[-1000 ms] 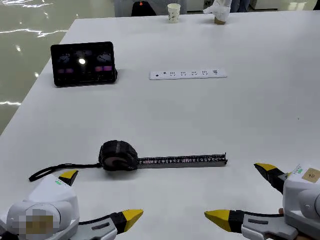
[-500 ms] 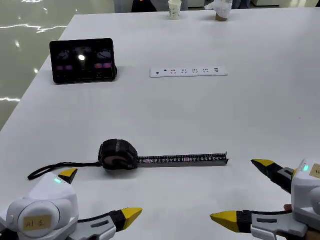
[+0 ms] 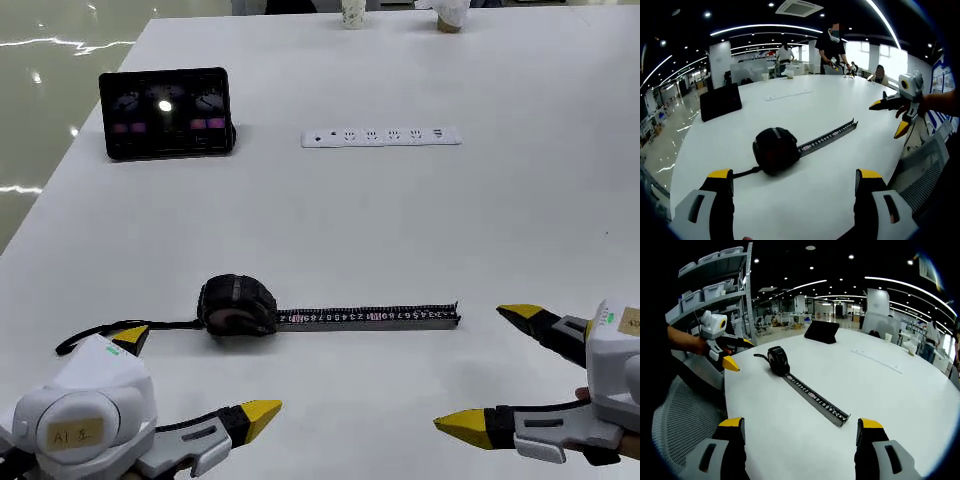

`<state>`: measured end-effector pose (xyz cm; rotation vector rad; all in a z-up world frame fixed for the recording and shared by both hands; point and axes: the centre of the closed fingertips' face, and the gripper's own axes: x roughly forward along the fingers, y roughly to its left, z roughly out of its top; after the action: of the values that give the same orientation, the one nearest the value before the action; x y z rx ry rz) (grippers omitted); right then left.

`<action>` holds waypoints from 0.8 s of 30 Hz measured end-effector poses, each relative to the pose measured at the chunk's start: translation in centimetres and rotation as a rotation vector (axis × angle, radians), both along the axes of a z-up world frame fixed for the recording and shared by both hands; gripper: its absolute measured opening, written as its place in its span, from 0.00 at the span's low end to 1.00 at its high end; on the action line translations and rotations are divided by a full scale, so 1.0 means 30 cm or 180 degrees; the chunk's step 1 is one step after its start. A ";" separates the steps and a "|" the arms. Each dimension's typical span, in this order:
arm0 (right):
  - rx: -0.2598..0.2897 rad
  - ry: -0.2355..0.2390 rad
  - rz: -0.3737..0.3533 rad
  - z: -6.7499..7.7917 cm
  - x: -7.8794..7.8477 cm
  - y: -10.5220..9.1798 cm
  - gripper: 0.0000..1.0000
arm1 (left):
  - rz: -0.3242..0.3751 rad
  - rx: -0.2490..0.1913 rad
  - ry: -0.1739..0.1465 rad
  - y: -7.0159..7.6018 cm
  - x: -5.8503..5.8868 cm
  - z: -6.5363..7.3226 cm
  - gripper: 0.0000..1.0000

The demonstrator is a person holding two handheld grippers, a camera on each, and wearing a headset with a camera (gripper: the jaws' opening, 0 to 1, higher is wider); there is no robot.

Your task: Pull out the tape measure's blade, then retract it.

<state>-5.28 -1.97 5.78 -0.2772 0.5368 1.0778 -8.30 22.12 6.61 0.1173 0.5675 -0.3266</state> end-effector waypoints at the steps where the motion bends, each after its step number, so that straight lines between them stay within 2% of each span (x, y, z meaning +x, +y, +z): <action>1: -0.0017 0.0002 0.0026 -0.001 0.001 0.000 0.92 | 0.0004 -0.0003 0.0001 -0.001 0.001 -0.001 0.99; 9: -0.0139 -0.0040 0.0295 -0.017 0.011 0.007 0.84 | 0.0107 0.0044 -0.0036 0.003 0.016 -0.007 0.99; 13: -0.0192 -0.0060 0.0396 -0.025 0.027 0.009 0.81 | 0.0185 0.0027 -0.0015 0.010 0.025 -0.015 0.99; 19: -0.0290 -0.0095 0.0579 -0.048 0.063 0.002 0.76 | 0.0399 0.0053 -0.0085 0.034 0.042 -0.013 0.99; 24: -0.0363 -0.0117 0.0694 -0.057 0.074 -0.001 0.73 | 0.0434 0.0046 -0.0072 0.034 0.045 -0.020 0.99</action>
<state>-3.06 -2.00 4.08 -0.4632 0.5447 1.2524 -6.94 23.15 6.00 0.0955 0.5525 -0.1884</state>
